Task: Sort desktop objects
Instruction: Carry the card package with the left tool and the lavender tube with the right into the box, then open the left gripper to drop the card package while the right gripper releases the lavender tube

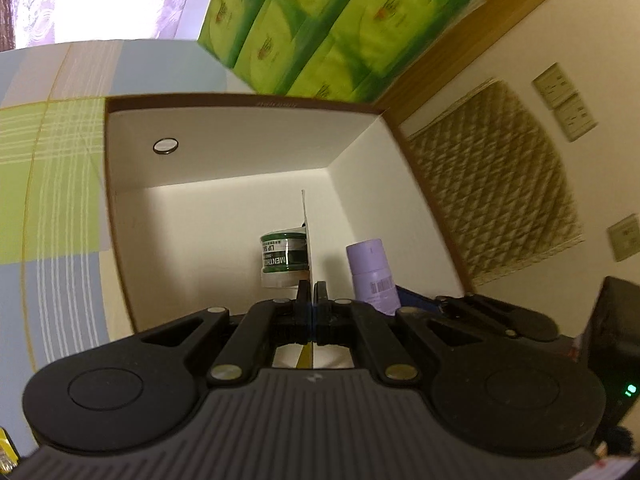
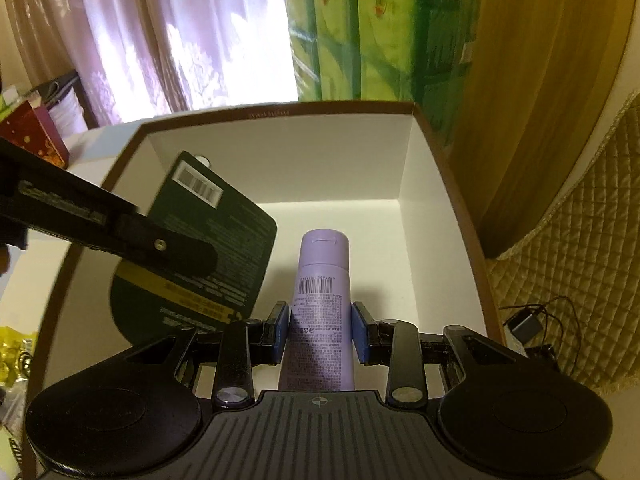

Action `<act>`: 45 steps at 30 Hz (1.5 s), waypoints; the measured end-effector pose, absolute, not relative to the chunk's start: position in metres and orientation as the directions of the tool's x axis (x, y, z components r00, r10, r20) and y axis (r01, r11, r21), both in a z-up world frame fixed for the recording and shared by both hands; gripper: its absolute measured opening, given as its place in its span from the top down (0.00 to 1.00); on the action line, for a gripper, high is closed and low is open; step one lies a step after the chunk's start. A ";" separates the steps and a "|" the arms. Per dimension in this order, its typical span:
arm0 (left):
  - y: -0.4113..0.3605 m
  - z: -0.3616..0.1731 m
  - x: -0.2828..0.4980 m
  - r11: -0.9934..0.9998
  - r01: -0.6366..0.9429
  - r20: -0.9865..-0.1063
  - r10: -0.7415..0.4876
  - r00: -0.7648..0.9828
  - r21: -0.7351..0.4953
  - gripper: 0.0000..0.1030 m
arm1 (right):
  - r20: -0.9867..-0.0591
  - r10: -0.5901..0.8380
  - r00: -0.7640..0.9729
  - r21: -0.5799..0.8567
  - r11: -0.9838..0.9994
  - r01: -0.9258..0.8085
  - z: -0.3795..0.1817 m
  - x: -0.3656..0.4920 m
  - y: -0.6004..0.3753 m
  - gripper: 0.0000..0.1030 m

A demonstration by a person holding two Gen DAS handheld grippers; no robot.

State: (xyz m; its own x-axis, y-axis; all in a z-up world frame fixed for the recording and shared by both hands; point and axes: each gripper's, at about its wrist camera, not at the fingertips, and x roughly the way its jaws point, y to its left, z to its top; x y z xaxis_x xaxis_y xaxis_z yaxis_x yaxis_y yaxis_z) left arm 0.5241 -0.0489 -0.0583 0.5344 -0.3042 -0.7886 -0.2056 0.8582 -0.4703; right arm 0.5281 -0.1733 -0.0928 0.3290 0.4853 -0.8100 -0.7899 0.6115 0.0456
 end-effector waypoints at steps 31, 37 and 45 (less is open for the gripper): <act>-0.038 -0.053 0.538 0.927 -0.210 -0.838 -0.164 0.520 -0.312 0.74 | -0.807 0.510 0.297 0.080 0.593 -0.801 -0.104 0.539 -0.168 0.29; -0.035 -0.038 0.516 0.930 -0.187 -0.813 -0.166 0.558 -0.318 0.50 | -0.796 0.532 0.290 0.092 0.580 -0.809 -0.090 0.523 -0.179 0.19; -0.041 -0.018 0.479 0.951 -0.141 -0.791 -0.142 0.596 -0.276 0.22 | -0.789 0.541 0.293 0.081 0.563 -0.823 -0.072 0.492 -0.198 0.02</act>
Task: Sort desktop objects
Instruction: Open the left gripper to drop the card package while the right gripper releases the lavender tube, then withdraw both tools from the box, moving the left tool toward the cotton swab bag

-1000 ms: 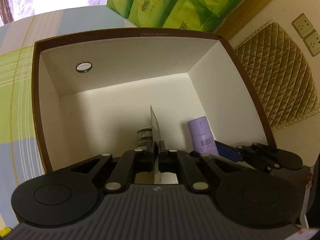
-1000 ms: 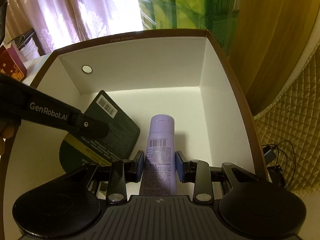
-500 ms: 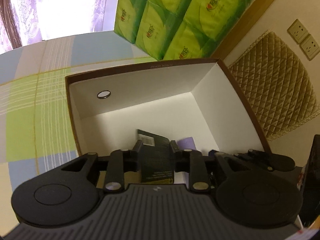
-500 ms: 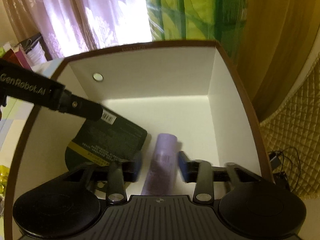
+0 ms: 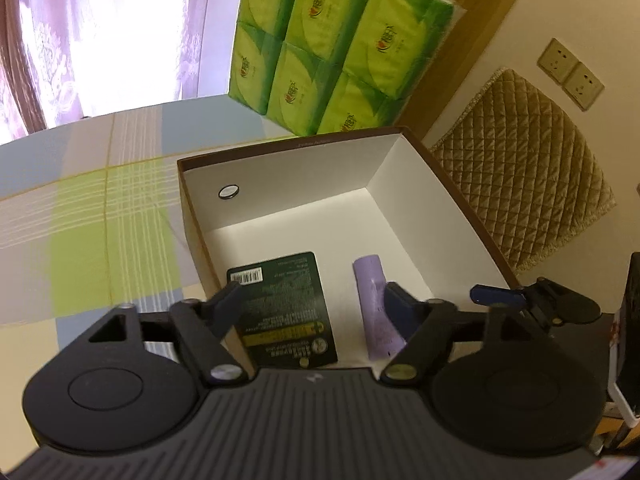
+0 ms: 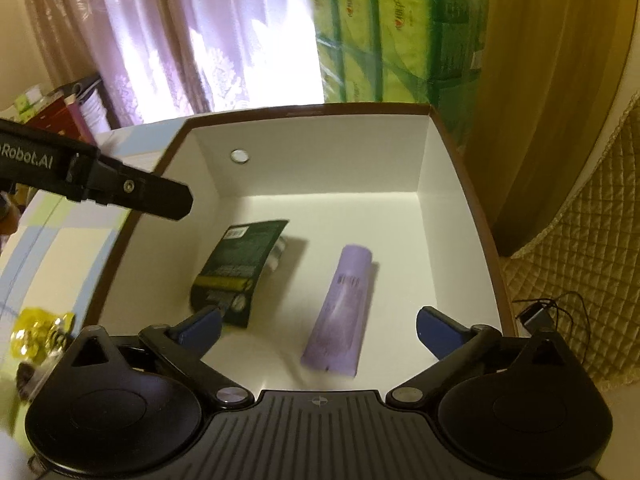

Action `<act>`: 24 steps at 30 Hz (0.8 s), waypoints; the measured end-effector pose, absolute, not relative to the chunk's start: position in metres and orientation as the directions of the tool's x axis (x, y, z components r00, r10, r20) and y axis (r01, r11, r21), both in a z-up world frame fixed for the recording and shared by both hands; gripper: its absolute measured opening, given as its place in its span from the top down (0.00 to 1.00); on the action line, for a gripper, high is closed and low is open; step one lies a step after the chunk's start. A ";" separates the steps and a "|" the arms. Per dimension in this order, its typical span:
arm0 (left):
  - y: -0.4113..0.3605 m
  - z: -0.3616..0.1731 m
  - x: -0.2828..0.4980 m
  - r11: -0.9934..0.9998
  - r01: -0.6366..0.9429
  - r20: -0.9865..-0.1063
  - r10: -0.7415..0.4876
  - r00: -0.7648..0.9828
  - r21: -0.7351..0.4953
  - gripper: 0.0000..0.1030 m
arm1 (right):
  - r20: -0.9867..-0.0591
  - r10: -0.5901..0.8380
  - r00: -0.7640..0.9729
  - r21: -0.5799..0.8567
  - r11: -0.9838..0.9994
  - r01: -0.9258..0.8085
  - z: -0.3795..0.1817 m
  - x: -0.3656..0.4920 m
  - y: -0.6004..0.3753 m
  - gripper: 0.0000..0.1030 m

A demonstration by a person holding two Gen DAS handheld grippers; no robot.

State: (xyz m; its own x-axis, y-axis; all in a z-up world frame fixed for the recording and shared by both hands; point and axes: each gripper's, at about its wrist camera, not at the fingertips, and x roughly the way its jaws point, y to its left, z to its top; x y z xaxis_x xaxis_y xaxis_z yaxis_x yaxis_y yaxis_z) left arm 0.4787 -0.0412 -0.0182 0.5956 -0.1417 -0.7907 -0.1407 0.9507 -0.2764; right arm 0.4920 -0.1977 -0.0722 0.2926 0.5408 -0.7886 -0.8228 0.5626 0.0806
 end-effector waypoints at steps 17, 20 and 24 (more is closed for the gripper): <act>-0.061 0.016 0.408 0.983 -0.136 -0.767 -0.008 0.641 -0.124 0.14 | -0.760 0.533 0.373 0.049 0.618 -0.784 -0.052 0.432 -0.232 0.02; -0.061 0.021 0.397 0.982 -0.139 -0.763 -0.008 0.647 -0.128 0.14 | -0.751 0.538 0.383 0.056 0.630 -0.775 -0.047 0.424 -0.236 0.02; -0.062 0.027 0.381 0.984 -0.141 -0.757 0.009 0.653 -0.110 0.14 | -0.737 0.541 0.406 0.049 0.641 -0.766 -0.038 0.410 -0.239 0.02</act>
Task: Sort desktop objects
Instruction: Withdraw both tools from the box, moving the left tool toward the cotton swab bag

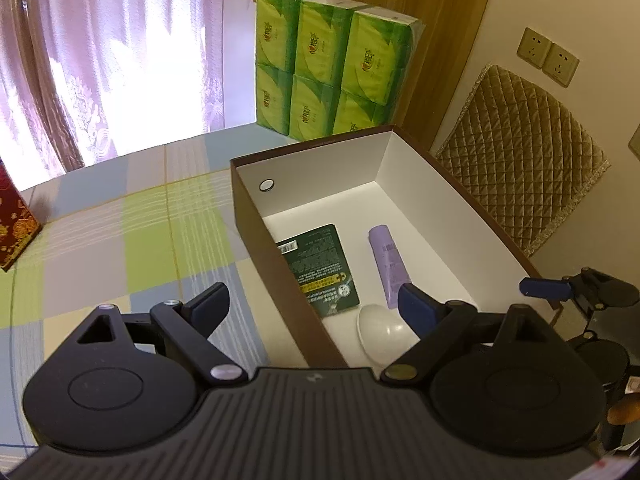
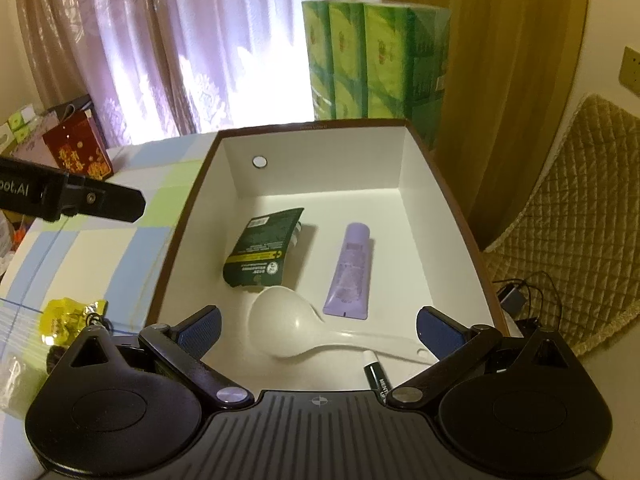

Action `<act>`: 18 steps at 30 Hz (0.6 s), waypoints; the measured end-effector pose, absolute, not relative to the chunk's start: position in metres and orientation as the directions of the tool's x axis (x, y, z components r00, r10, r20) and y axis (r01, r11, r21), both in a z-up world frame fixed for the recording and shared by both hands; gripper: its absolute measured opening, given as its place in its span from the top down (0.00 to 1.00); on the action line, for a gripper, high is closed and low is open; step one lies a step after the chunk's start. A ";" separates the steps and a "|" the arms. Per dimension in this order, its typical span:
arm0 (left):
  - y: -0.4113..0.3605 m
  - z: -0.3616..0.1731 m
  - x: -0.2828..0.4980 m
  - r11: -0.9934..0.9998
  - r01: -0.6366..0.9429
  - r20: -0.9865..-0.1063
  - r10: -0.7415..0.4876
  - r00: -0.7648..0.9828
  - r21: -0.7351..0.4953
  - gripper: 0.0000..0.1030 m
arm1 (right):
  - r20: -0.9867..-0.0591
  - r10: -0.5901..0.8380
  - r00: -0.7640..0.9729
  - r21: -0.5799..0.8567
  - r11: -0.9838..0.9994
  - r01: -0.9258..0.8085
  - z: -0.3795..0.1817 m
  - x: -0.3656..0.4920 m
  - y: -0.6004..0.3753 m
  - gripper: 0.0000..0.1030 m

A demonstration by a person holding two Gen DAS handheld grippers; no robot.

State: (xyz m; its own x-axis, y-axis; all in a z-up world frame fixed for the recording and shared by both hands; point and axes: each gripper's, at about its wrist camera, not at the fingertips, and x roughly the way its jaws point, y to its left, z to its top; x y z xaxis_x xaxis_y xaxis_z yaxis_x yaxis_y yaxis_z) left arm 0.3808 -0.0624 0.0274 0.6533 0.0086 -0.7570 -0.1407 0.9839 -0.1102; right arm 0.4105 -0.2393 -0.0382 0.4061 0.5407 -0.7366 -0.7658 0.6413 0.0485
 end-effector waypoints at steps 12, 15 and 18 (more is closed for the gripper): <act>-0.061 0.047 0.327 0.983 -0.169 -0.748 0.064 0.661 -0.066 0.09 | -0.678 0.557 0.479 0.043 0.680 -0.732 -0.013 0.364 -0.254 0.02; -0.059 0.049 0.313 0.983 -0.170 -0.751 0.056 0.658 -0.075 0.08 | -0.673 0.559 0.485 0.044 0.685 -0.727 -0.008 0.352 -0.257 0.02; -0.057 0.050 0.300 0.982 -0.171 -0.753 0.054 0.656 -0.079 0.07 | -0.668 0.561 0.489 0.051 0.690 -0.722 -0.004 0.339 -0.262 0.02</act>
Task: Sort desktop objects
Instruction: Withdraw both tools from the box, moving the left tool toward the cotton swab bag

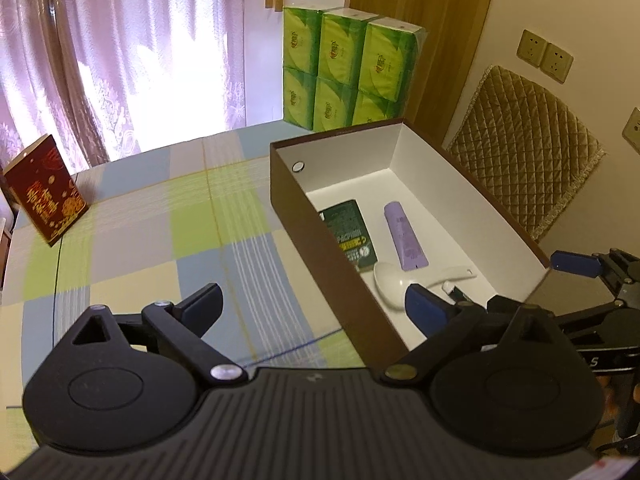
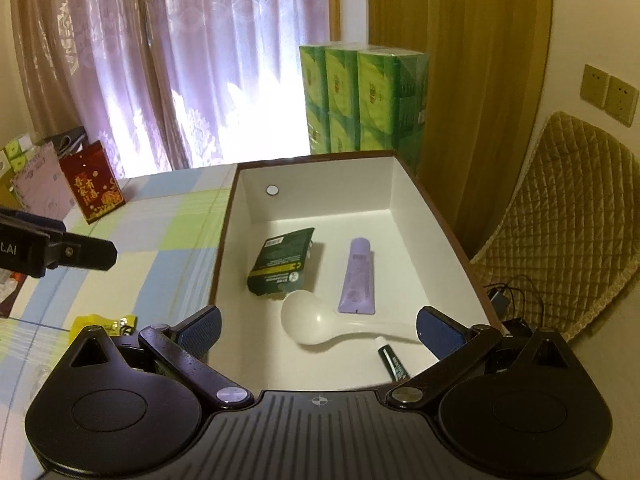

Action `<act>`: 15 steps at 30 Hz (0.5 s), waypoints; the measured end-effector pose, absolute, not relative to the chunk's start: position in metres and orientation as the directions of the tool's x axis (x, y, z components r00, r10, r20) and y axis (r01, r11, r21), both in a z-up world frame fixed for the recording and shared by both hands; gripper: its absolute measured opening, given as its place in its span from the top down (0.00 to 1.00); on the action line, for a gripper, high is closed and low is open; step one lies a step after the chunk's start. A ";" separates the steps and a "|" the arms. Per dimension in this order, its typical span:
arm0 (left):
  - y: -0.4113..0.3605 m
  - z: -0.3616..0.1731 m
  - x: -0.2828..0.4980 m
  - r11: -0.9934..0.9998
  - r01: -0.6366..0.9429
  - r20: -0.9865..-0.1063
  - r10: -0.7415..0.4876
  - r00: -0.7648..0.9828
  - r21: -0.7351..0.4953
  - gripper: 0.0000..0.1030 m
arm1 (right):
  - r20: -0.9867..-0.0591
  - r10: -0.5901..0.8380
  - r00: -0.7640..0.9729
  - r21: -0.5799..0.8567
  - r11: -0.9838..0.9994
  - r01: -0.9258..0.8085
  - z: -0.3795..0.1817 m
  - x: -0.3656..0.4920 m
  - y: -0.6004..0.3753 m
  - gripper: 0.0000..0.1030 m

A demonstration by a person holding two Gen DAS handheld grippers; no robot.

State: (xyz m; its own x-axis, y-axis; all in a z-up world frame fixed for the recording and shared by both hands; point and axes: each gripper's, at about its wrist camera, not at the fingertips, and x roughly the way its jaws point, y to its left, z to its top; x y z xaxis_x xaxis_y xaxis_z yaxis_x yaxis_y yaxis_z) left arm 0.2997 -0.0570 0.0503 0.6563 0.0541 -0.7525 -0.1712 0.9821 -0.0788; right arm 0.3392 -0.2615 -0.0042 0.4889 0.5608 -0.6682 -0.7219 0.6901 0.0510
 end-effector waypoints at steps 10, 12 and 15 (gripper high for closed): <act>-0.054 0.051 0.253 0.983 -0.157 -0.752 0.031 0.658 -0.097 0.07 | -0.663 0.553 0.504 0.048 0.704 -0.709 0.000 0.295 -0.270 0.02; -0.052 0.050 0.243 0.983 -0.153 -0.753 0.026 0.658 -0.100 0.07 | -0.666 0.548 0.506 0.050 0.709 -0.703 -0.001 0.288 -0.272 0.02; -0.050 0.049 0.229 0.983 -0.155 -0.756 0.026 0.654 -0.101 0.07 | -0.669 0.546 0.504 0.053 0.712 -0.701 -0.003 0.275 -0.275 0.02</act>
State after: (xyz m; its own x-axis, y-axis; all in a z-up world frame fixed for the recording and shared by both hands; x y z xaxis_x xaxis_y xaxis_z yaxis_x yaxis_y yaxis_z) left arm 0.2287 -0.0495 0.0493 0.6538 0.0259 -0.7562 -0.1555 0.9827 -0.1007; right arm 0.2755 -0.2747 -0.0026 0.5038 0.5460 -0.6694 -0.7006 0.7116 0.0531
